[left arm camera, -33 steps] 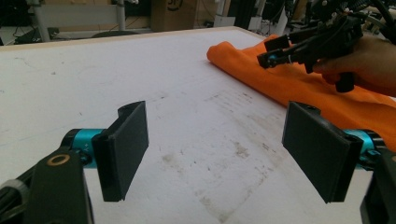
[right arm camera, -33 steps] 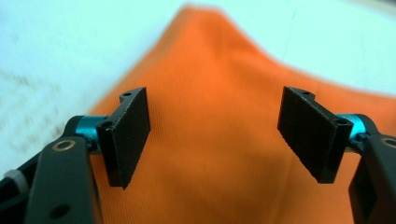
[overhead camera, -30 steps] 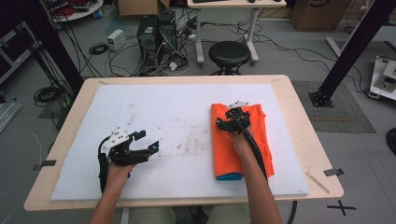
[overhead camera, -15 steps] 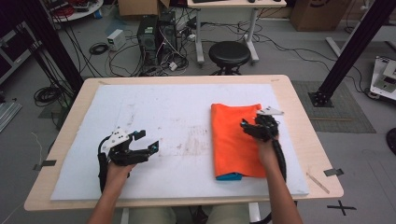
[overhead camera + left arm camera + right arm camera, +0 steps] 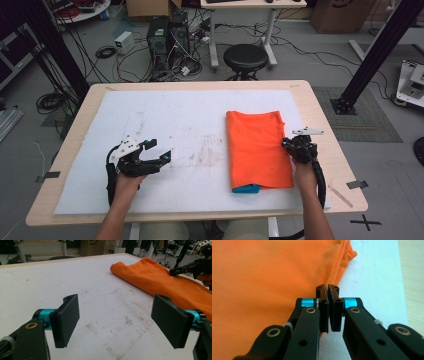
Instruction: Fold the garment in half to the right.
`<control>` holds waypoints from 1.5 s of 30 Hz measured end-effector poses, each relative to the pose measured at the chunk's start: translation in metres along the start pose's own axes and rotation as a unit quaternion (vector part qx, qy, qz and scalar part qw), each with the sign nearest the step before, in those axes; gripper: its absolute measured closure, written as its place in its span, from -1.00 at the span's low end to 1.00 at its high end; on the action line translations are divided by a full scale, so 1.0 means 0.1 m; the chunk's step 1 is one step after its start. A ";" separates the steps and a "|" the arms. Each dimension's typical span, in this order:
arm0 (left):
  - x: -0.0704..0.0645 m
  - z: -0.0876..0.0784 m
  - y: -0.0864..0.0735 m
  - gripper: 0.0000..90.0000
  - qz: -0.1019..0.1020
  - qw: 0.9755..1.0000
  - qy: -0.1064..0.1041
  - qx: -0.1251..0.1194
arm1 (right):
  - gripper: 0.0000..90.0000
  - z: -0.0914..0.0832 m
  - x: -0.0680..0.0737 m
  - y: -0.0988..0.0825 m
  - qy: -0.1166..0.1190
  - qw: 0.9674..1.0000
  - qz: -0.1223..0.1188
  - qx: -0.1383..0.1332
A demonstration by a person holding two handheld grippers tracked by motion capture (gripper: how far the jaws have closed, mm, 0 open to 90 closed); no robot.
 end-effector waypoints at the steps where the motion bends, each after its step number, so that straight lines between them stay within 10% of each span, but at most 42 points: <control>1: 0.00 0.00 0.00 -0.49 -0.001 1.000 0.000 0.000 | 0.90 0.00 0.00 0.00 -0.001 1.000 -0.006 0.000; 6: 0.01 -0.01 0.00 -0.49 0.000 1.000 -0.002 -0.004 | -0.03 -0.15 0.00 -0.01 0.020 0.998 0.017 -0.052; 13: 0.03 -0.06 -0.01 -0.51 0.007 1.000 -0.008 -0.018 | -0.52 -0.53 0.15 -0.04 0.044 0.991 -0.016 -0.123; 24: 0.03 -0.16 -0.04 -0.52 0.018 0.999 -0.011 -0.023 | -0.53 -0.79 0.25 -0.17 0.094 0.986 -0.034 -0.133; 45: 0.03 -0.21 -0.01 -0.52 0.020 0.999 -0.011 -0.030 | -0.53 -0.92 0.42 -0.22 0.094 0.981 -0.047 -0.164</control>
Point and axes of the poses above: each handheld gripper's, and its own axes: z roughly forward along the jaws, y roughly out of its top, x roughly to its left, the point moved 3 cm from there along z, roughly forward along the jaws, and after that the axes turned 6 degrees about x, right-handed, at the moved point
